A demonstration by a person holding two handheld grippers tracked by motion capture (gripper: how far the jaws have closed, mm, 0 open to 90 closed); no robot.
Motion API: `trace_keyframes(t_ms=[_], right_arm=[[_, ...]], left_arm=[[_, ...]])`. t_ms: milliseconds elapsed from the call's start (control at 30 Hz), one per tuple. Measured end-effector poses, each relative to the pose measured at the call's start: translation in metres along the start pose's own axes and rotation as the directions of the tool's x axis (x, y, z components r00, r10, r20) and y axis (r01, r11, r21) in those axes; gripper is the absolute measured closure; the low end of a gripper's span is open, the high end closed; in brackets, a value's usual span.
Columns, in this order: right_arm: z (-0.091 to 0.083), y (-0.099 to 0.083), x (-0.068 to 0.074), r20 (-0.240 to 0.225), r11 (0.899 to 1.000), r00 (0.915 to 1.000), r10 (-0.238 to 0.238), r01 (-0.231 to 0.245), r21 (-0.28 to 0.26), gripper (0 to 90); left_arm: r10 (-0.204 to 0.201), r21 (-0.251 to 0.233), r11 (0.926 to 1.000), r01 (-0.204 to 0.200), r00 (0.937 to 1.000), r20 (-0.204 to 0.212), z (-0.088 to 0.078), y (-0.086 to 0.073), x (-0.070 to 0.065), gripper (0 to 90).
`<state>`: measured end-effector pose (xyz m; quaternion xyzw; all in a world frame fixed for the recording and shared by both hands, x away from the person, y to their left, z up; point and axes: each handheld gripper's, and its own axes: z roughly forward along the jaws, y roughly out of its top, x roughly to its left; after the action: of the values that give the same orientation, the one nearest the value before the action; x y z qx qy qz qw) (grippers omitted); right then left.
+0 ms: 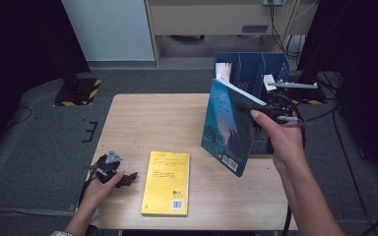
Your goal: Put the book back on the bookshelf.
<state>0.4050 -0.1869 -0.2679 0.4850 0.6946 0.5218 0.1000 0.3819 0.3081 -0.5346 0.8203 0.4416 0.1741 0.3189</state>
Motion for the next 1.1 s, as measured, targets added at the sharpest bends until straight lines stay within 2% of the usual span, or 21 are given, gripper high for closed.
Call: trace_keyframes(t_ms=[567,1100], right_arm=[[-0.020,0.010,-0.022,0.066,0.999,0.9973,0.031,-0.029,-0.023,73.4],[-0.031,0.032,-0.036,0.127,0.999,0.9910,0.041,-0.037,-0.033,73.4]], left_arm=[[0.001,-0.004,1.0000,-0.001,1.0000,0.001,0.000,0.000,0.000,0.0],[0.000,-0.003,1.0000,0.000,1.0000,0.000,0.000,0.000,0.000,0.0]])
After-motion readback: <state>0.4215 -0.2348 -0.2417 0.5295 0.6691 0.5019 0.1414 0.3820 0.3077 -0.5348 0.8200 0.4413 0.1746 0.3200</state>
